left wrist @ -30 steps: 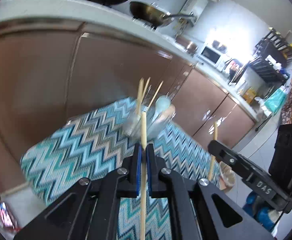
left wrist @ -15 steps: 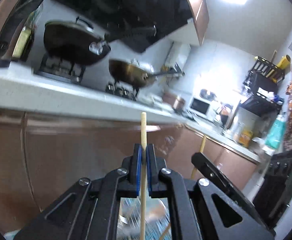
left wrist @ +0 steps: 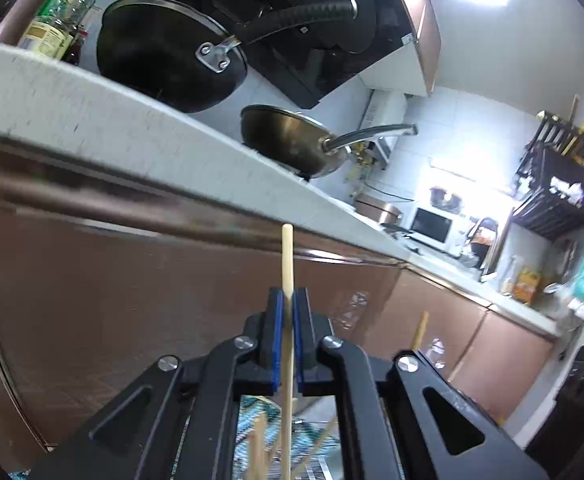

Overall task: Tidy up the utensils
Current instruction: 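Lower both held chopsticks into the wire holder and open both tools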

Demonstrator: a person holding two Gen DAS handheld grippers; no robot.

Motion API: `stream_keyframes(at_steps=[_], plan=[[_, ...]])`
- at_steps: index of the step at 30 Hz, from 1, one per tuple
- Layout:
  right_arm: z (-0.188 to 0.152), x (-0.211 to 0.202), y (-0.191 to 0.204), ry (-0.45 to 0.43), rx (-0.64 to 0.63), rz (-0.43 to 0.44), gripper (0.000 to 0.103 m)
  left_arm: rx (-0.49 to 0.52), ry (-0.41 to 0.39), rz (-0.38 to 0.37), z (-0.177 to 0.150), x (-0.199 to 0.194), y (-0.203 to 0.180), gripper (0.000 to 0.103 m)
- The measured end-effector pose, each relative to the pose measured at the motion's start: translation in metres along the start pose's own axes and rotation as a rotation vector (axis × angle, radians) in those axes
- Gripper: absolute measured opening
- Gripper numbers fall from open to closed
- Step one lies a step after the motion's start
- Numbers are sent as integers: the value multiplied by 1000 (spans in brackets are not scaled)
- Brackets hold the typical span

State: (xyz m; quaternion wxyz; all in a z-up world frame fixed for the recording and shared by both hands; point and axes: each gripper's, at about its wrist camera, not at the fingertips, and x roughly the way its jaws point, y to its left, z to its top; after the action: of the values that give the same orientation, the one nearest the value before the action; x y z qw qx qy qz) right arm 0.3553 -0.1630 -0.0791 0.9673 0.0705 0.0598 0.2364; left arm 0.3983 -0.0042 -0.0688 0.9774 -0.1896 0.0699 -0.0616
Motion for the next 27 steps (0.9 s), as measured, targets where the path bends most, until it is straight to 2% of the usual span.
stream_keyframes(at_steps=[4,11,12,14,16,18,22,27], plan=[[-10,-4,-1,20,0,-18,7,5,34,-9,-15,3,5,6],[-1,-15,1,44,0,-29,7,34,50,-7,-12,-18,1,6],[2,-19,2,44,0,-27,8,39,53,-5,-11,-22,1,10],[7,-25,7,47,-2,-29,18,39,64,-1,-7,-31,1,19],[12,-39,12,41,-6,-44,33,33,64,3,-3,-45,2,21],[16,-53,17,42,-5,-59,36,35,69,16,2,-60,2,32],[20,-85,22,59,12,-96,50,42,93,52,12,-93,3,38],[16,-125,28,127,24,-154,59,81,129,95,13,-140,-2,50]])
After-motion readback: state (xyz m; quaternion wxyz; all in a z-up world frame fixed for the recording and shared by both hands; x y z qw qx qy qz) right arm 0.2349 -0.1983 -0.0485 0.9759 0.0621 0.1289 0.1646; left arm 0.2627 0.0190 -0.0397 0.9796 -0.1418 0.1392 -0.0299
